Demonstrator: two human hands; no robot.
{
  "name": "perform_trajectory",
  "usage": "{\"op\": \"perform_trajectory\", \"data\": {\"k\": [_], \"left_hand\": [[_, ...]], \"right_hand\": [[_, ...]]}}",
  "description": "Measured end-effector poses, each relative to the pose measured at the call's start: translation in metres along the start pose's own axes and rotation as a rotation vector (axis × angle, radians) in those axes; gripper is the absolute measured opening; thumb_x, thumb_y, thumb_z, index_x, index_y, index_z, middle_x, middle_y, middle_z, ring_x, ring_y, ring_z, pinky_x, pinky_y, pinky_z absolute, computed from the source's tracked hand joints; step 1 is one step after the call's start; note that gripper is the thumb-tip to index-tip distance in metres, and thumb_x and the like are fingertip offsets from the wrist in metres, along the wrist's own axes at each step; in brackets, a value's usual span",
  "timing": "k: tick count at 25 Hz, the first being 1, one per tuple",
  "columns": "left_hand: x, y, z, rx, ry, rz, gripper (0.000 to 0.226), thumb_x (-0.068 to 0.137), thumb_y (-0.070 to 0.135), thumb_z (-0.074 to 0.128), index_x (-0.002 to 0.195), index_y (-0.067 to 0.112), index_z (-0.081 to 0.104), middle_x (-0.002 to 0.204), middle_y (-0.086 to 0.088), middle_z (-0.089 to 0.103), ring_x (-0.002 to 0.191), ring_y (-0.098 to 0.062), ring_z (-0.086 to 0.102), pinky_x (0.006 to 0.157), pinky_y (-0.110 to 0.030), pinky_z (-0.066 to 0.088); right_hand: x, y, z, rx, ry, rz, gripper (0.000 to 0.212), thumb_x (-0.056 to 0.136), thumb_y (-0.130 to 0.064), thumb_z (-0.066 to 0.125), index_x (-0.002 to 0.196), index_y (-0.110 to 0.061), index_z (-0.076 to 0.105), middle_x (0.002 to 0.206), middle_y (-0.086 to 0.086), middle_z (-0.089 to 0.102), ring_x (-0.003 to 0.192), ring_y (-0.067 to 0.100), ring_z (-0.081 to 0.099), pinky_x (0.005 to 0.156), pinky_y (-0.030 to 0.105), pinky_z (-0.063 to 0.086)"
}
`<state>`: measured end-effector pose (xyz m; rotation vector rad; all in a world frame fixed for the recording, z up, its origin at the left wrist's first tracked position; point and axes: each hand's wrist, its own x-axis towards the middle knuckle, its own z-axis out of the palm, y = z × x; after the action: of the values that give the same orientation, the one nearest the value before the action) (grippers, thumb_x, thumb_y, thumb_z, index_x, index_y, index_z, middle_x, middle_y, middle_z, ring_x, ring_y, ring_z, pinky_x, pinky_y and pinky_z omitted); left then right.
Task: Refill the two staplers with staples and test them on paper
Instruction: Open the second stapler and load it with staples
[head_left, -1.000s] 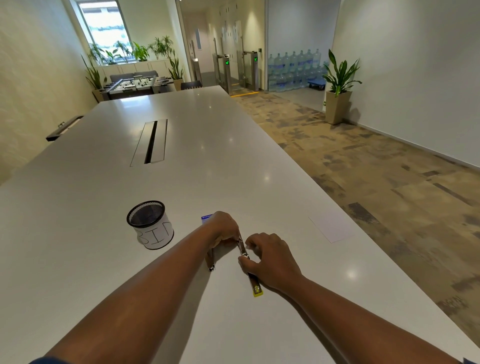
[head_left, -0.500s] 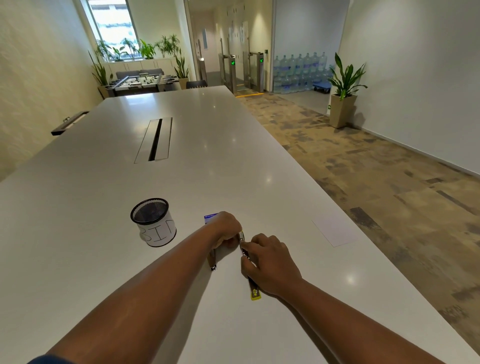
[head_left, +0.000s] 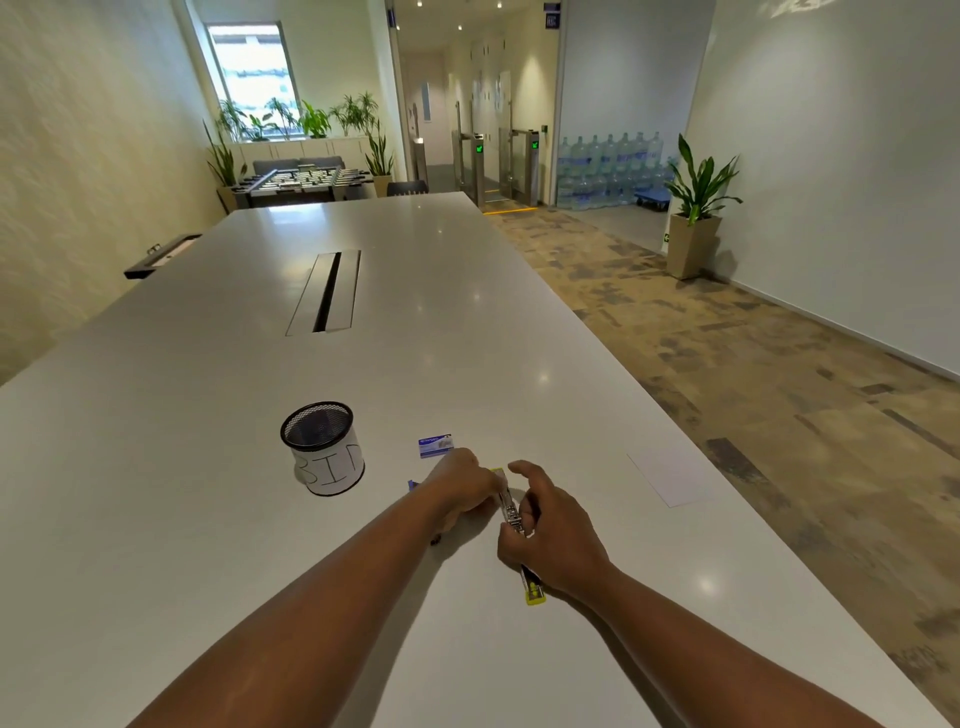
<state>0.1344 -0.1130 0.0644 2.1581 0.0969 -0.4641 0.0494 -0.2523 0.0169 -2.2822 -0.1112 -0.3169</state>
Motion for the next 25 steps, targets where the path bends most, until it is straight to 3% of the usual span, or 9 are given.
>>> {"op": "perform_trajectory", "data": {"k": [2,5,9,13,15,17,20,23,25], "left_hand": [[-0.006,-0.001,0.009,-0.236,-0.053,-0.042,0.015,0.09,0.01,0.071,0.091,0.005,0.057,0.083,-0.018,0.065,0.068,-0.027,0.064,0.062,-0.033,0.053],[-0.017,-0.004,0.019,-0.53,-0.061,-0.051,0.006,0.094,0.002,0.064,0.089,0.003,0.061,0.075,-0.019,0.066,0.053,-0.023,0.067,0.05,-0.029,0.053],[-0.014,-0.001,0.004,-0.599,0.134,0.033,0.016,0.093,0.01,0.068,0.107,0.014,0.061,0.082,-0.013,0.071,0.059,-0.021,0.067,0.058,-0.034,0.06],[-0.017,0.003,-0.015,-0.666,0.237,0.113,0.017,0.092,0.009,0.064,0.101,0.021,0.056,0.077,-0.012,0.066,0.051,-0.019,0.059,0.05,-0.029,0.055],[-0.02,0.002,-0.017,-0.622,0.27,0.132,0.017,0.093,0.01,0.063,0.097,0.024,0.055,0.079,-0.013,0.065,0.056,-0.021,0.059,0.052,-0.032,0.056],[-0.024,-0.002,-0.015,-0.506,0.294,0.15,0.018,0.094,0.012,0.063,0.096,0.027,0.054,0.089,-0.015,0.067,0.069,-0.028,0.065,0.063,-0.041,0.062],[-0.03,-0.009,-0.008,-0.4,0.209,0.202,0.018,0.092,0.011,0.061,0.103,0.024,0.056,0.096,-0.015,0.069,0.082,-0.032,0.072,0.075,-0.052,0.063],[-0.037,-0.011,0.002,-0.483,0.009,0.144,0.026,0.09,0.006,0.059,0.112,0.019,0.056,0.079,-0.012,0.074,0.06,-0.023,0.069,0.059,-0.037,0.061],[-0.043,-0.01,0.008,-0.518,-0.124,0.099,0.03,0.088,0.003,0.053,0.113,0.019,0.058,0.075,-0.009,0.075,0.059,-0.02,0.066,0.057,-0.032,0.057]], "right_hand": [[-0.003,0.003,0.0,0.058,0.043,-0.009,0.061,0.072,-0.033,0.064,0.128,-0.044,0.043,0.07,-0.01,0.057,0.065,0.011,0.056,0.06,0.025,0.047],[-0.006,0.003,-0.001,0.085,0.083,-0.026,0.055,0.078,-0.042,0.068,0.128,-0.044,0.044,0.075,-0.014,0.057,0.07,0.01,0.058,0.06,0.023,0.047],[-0.012,-0.001,-0.004,0.052,0.035,-0.022,0.062,0.079,-0.048,0.067,0.134,-0.046,0.039,0.075,-0.015,0.06,0.07,0.009,0.061,0.061,0.028,0.052],[-0.013,-0.005,-0.003,-0.017,-0.032,-0.044,0.057,0.075,-0.031,0.058,0.128,-0.043,0.041,0.069,-0.008,0.056,0.062,0.015,0.054,0.058,0.035,0.047],[-0.013,-0.005,-0.003,-0.009,0.048,-0.046,0.047,0.075,-0.025,0.056,0.119,-0.038,0.048,0.07,-0.009,0.056,0.066,0.013,0.054,0.06,0.033,0.045],[-0.017,-0.004,-0.002,-0.026,0.149,-0.137,0.035,0.08,-0.026,0.053,0.115,-0.028,0.056,0.084,-0.009,0.061,0.076,0.013,0.056,0.067,0.036,0.049],[-0.021,-0.001,0.001,-0.041,0.172,-0.241,0.037,0.092,-0.037,0.051,0.124,-0.021,0.059,0.102,-0.001,0.066,0.091,0.018,0.061,0.078,0.035,0.052],[-0.017,-0.002,0.001,-0.022,0.138,-0.215,0.037,0.099,-0.05,0.049,0.133,-0.035,0.048,0.109,-0.016,0.059,0.096,0.003,0.054,0.08,0.02,0.045],[-0.014,-0.002,0.0,0.006,0.098,-0.205,0.042,0.102,-0.05,0.044,0.142,-0.039,0.04,0.119,-0.017,0.056,0.105,0.001,0.054,0.085,0.021,0.047]]}}
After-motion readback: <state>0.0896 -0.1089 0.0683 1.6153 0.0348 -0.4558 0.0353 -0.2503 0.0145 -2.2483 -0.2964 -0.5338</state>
